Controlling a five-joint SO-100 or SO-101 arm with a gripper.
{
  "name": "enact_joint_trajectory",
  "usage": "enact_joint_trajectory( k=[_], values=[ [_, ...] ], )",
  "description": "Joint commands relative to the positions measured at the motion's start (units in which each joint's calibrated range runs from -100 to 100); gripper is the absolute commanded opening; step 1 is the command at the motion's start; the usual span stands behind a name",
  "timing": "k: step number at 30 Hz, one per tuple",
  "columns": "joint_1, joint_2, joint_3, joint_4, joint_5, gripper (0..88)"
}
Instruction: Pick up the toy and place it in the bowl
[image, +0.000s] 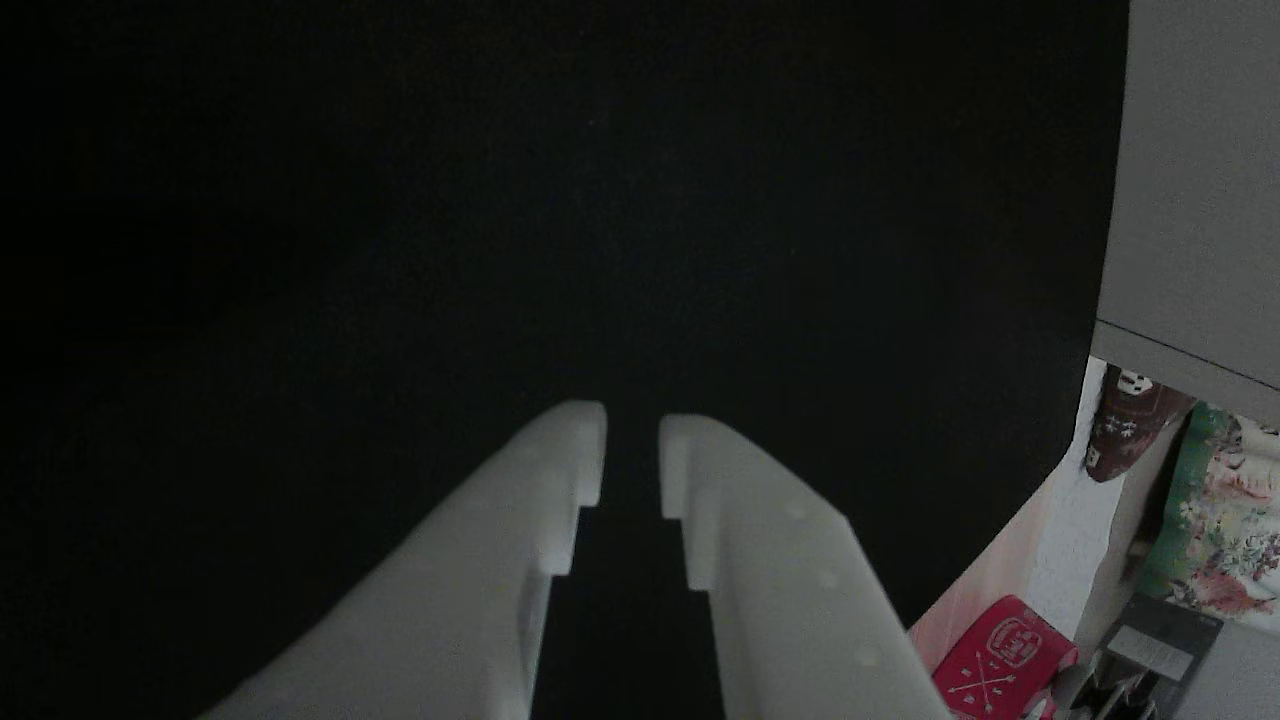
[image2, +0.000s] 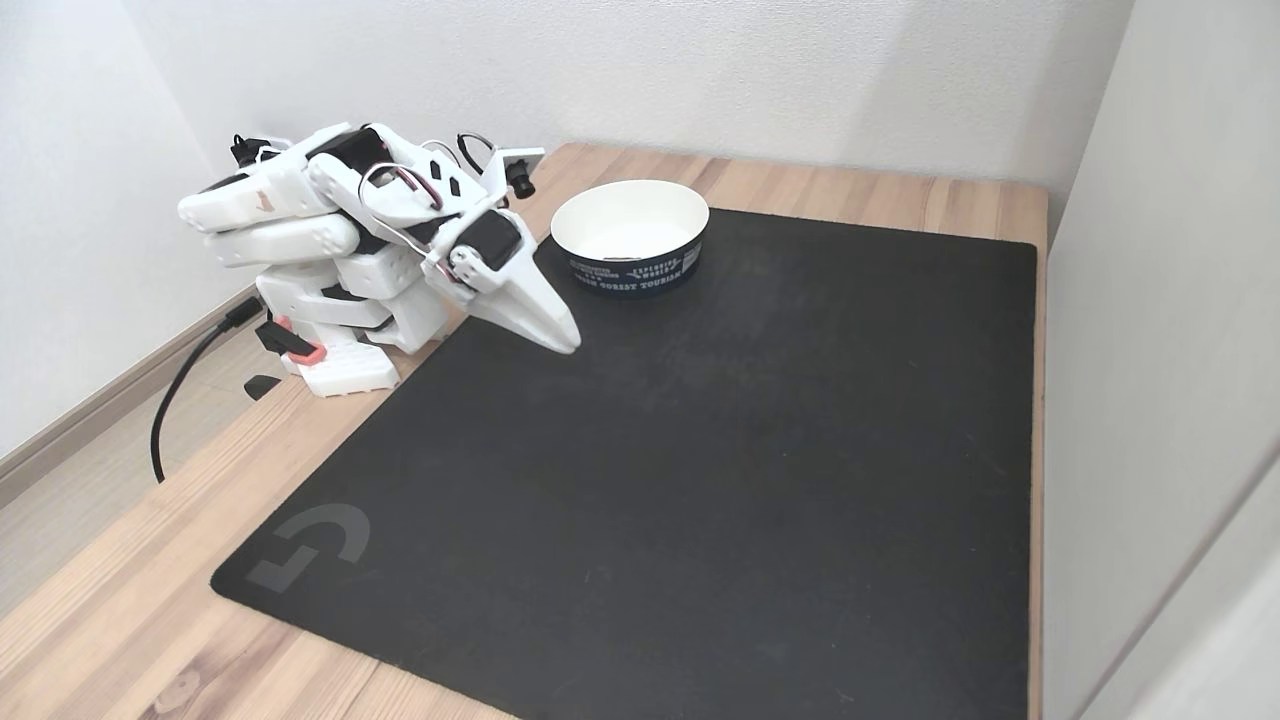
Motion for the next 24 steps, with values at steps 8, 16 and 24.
enact_joint_trajectory(
  k=[8,16,24],
  values=[
    [0.5,-0.7,-0.3,-0.6,0.0,3.1],
    [0.6,-0.7,-0.4,-0.6,0.0,3.1],
    [0.6,-0.7,-0.4,-0.6,0.0,3.1]
  ],
)
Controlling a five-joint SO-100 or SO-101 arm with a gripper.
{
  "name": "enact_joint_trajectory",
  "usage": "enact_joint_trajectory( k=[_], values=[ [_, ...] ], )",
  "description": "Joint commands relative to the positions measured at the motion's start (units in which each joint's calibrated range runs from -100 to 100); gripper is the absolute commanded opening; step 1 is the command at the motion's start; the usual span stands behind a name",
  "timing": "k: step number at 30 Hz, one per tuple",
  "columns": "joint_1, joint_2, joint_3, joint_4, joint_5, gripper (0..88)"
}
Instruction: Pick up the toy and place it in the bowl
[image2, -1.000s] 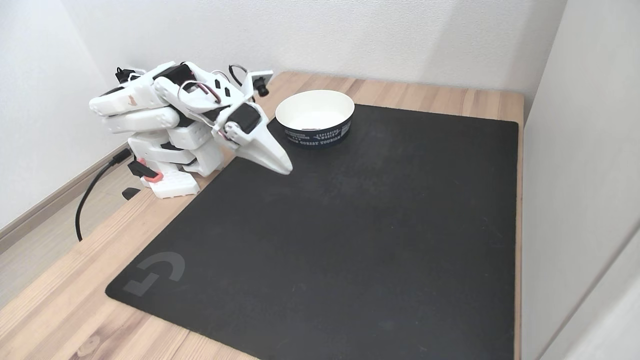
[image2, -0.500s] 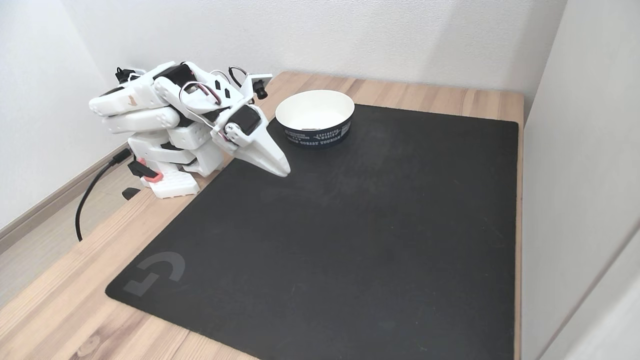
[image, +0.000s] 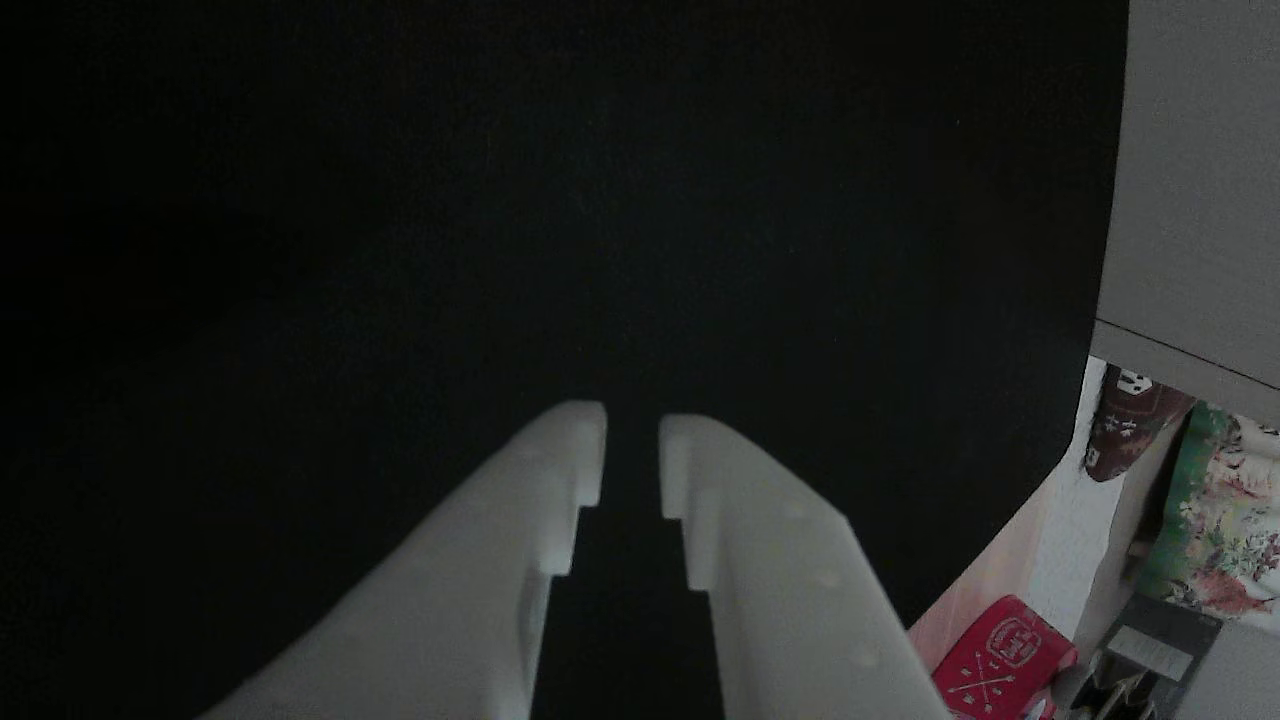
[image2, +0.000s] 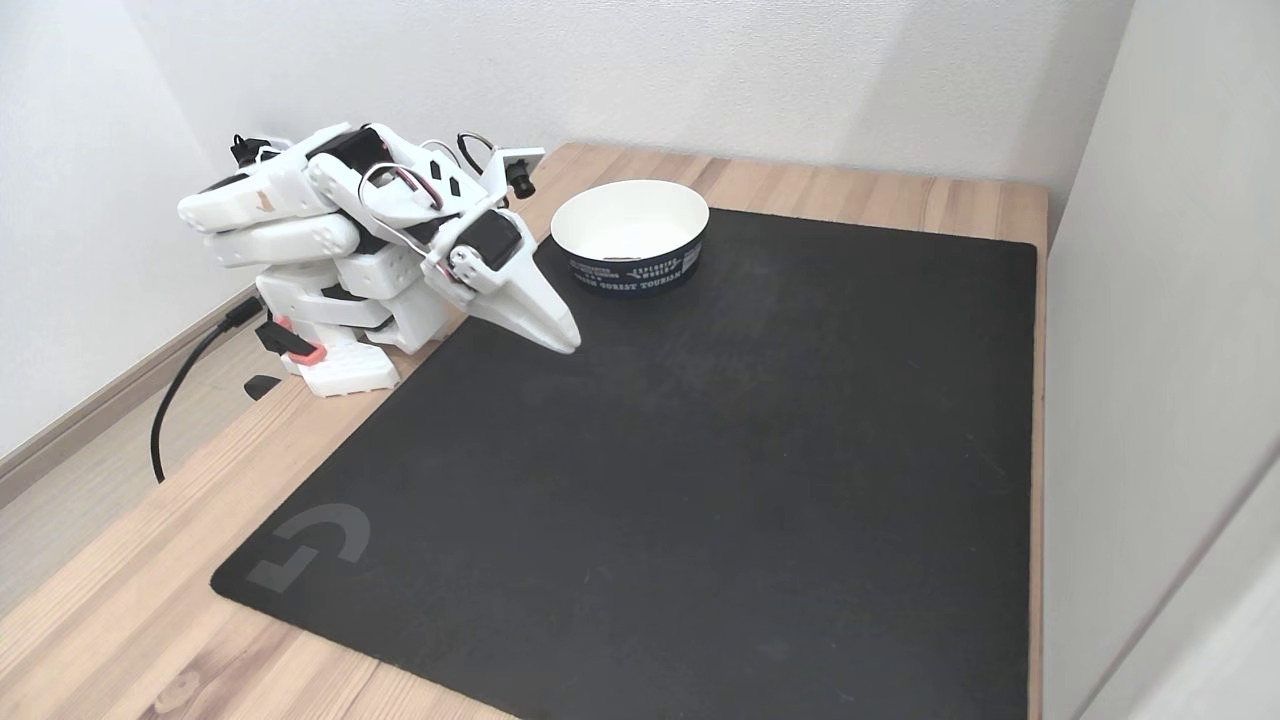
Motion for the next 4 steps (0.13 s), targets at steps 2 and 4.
enact_joint_trajectory(
  k=[2,4],
  values=[
    [0.6,-0.7,-0.4,-0.6,0.0,3.1],
    [0.6,-0.7,-0.4,-0.6,0.0,3.1]
  ],
)
